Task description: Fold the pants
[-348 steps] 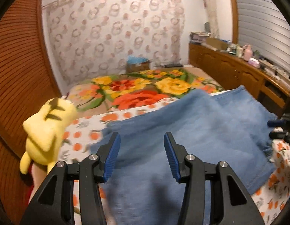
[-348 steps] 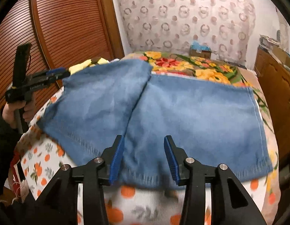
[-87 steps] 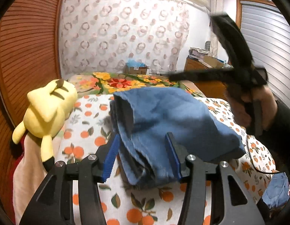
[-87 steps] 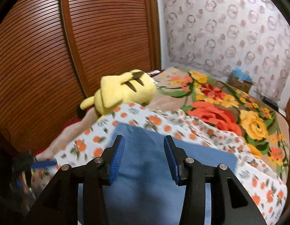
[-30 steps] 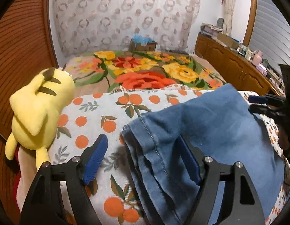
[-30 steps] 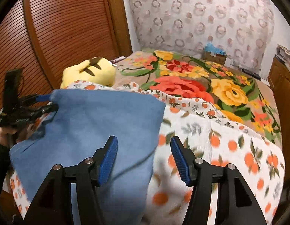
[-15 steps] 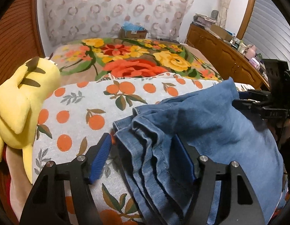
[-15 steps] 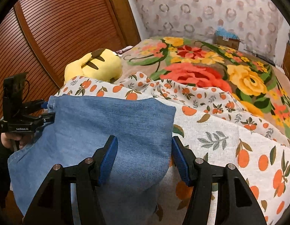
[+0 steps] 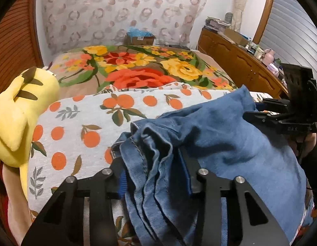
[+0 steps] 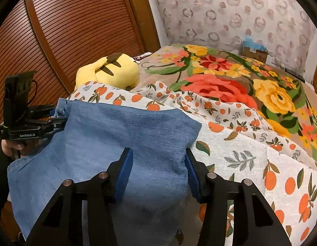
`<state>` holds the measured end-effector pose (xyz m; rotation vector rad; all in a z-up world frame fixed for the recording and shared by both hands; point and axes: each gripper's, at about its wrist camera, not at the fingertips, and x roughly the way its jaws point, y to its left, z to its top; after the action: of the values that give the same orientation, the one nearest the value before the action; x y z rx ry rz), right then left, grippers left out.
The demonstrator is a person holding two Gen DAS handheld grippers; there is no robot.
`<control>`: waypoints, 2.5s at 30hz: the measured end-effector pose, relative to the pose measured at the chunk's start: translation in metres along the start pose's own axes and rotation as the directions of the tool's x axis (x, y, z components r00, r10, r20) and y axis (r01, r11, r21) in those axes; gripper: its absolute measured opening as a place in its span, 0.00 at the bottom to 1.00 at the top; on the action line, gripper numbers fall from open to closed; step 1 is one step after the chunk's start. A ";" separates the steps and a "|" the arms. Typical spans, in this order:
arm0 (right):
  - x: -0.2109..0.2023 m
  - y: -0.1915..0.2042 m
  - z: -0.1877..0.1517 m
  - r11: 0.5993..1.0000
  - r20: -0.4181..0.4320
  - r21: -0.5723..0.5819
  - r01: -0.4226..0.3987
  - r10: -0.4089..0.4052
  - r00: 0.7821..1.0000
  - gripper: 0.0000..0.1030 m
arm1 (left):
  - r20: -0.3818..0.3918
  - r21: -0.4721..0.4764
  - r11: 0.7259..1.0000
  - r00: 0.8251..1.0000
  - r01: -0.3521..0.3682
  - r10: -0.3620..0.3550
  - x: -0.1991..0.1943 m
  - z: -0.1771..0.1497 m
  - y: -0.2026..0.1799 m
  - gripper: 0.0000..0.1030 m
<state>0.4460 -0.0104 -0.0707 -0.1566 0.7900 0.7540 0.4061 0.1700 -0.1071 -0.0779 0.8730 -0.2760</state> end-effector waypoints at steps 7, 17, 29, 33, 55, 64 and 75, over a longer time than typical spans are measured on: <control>-0.023 0.014 -0.005 0.999 0.065 -0.030 0.024 -0.022 0.998 0.15 | 0.054 0.024 0.998 0.997 -0.053 0.051 -0.020 -0.004 -0.017 0.13; -0.129 0.076 -0.013 0.995 0.278 -0.077 0.057 -0.034 0.960 0.13 | 0.267 0.015 0.997 0.962 -0.070 0.064 -0.137 -0.016 -0.054 0.11; -0.262 0.206 -0.013 0.963 0.466 -0.213 0.163 -0.047 0.884 0.13 | 0.468 -0.002 0.992 0.877 -0.123 0.109 -0.275 -0.033 -0.069 0.11; -0.285 0.248 -0.007 0.951 0.491 -0.261 0.169 -0.020 0.871 0.13 | 0.514 -0.023 0.988 0.846 -0.151 0.142 -0.311 -0.041 -0.058 0.11; -0.065 0.122 0.040 0.995 0.208 -0.095 -0.005 0.025 0.978 0.13 | 0.226 0.030 0.945 0.924 -0.324 0.310 -0.165 0.028 0.071 0.11; 0.031 0.027 0.063 0.999 0.069 0.002 0.038 -0.038 0.997 0.14 | 0.104 0.071 0.957 0.956 -0.283 0.275 -0.051 0.068 0.104 0.12; 0.055 0.045 0.070 0.996 0.083 0.051 0.067 -0.071 0.994 0.36 | 0.061 0.008 0.972 0.970 -0.235 0.234 -0.056 0.059 0.121 0.36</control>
<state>0.4822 0.0804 -0.0527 -0.1079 0.7182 0.6717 0.4420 0.2986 -0.0487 0.0318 0.8121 -0.0585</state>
